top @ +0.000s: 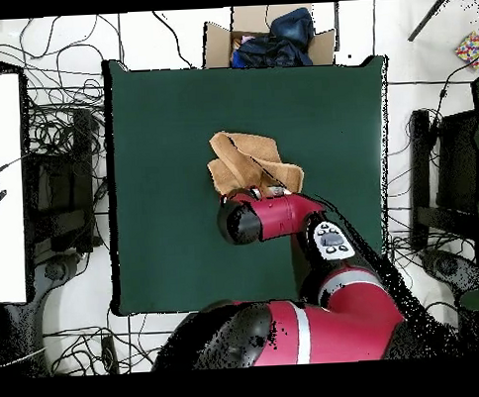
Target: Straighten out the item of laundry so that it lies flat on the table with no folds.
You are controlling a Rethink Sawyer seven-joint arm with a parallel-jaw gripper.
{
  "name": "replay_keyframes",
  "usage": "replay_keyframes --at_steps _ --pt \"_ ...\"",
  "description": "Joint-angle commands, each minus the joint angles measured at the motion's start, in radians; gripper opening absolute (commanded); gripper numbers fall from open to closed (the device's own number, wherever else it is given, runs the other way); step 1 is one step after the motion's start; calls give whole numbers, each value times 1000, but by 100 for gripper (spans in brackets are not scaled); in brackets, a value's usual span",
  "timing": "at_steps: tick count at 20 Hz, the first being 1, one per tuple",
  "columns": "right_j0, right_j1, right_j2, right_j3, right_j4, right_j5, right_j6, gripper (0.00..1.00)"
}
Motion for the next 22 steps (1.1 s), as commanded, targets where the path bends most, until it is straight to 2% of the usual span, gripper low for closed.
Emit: replay_keyframes --at_steps 1,9,14,16,19,22 --pt "23 98 -19 -49 37 -62 191 0" --pt "57 98 -64 -21 79 -100 232 0" --pt "48 81 -49 -8 94 -81 214 0" --pt "35 14 -24 29 102 -35 197 0" --pt "5 -181 32 113 145 104 156 0" --pt "-30 -304 85 159 208 237 113 0"
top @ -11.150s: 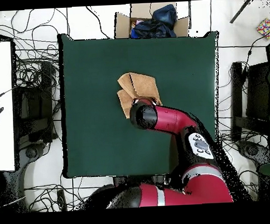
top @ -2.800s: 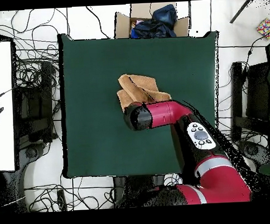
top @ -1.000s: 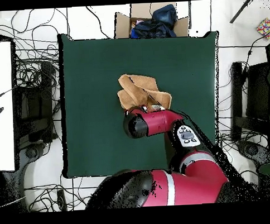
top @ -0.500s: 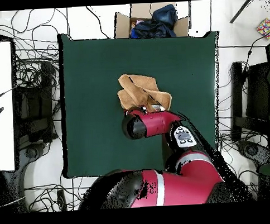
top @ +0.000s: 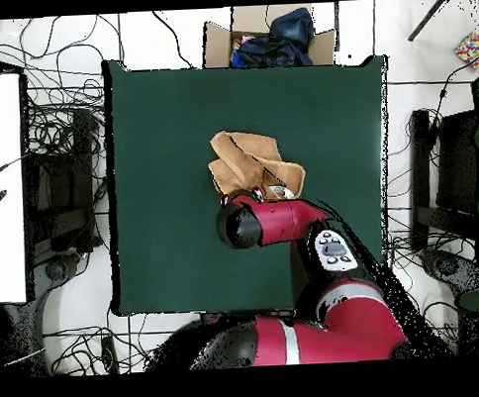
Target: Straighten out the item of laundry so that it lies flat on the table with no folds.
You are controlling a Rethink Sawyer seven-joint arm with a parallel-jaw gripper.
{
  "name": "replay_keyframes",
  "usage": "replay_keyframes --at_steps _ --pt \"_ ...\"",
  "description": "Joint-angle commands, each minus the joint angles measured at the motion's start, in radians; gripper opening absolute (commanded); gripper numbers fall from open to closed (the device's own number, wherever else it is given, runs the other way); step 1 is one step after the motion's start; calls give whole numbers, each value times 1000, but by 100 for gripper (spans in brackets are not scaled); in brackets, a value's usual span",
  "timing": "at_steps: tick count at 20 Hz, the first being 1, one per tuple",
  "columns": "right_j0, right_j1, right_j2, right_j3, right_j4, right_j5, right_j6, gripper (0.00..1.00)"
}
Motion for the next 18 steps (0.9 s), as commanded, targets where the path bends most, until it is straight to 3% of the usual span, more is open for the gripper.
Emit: replay_keyframes --at_steps 1,7,18 --pt "-49 -255 120 108 144 272 104 0" --pt "-37 -379 124 126 216 414 77 0" --pt "-22 -427 108 103 241 509 56 0"
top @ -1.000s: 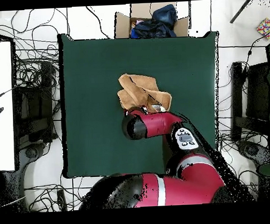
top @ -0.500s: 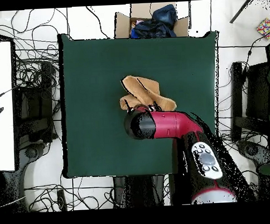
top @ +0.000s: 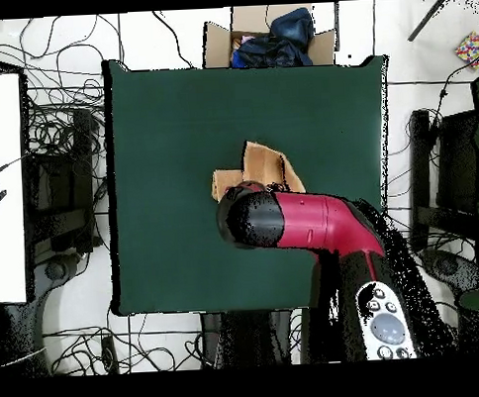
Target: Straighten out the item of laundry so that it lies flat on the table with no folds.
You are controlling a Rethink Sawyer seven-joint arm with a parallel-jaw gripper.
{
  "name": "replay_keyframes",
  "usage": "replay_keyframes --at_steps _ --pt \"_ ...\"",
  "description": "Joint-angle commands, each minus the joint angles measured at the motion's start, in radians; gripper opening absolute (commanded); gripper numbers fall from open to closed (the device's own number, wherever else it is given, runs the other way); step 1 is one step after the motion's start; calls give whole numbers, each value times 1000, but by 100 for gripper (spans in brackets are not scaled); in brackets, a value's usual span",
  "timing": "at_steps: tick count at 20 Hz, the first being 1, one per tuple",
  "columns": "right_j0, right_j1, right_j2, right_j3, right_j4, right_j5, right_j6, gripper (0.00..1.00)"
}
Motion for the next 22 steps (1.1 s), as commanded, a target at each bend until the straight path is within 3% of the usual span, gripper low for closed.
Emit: replay_keyframes --at_steps 1,8,22 --pt "17 -47 79 32 49 101 55 0" --pt "14 -33 83 23 47 93 58 0" --pt "2 176 47 -35 -50 -117 77 0"
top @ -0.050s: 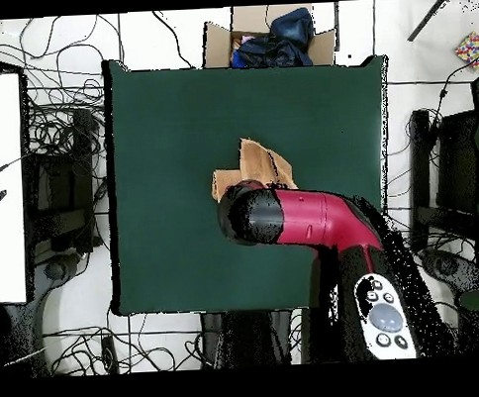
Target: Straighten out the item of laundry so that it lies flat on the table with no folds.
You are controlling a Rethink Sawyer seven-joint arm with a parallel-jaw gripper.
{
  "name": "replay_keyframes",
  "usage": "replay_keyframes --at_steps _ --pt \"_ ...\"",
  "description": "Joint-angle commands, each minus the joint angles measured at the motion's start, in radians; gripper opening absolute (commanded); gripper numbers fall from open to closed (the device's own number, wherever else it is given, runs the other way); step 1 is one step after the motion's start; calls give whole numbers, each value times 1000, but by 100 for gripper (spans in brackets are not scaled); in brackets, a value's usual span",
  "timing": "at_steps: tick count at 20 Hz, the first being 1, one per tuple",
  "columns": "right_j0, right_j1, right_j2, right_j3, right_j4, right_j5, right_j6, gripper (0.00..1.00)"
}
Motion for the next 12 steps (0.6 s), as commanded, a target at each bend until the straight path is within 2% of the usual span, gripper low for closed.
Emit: replay_keyframes --at_steps 1,12 --pt "5 133 41 -22 -53 -111 81 0" --pt "-34 236 51 -64 -75 -194 52 0"
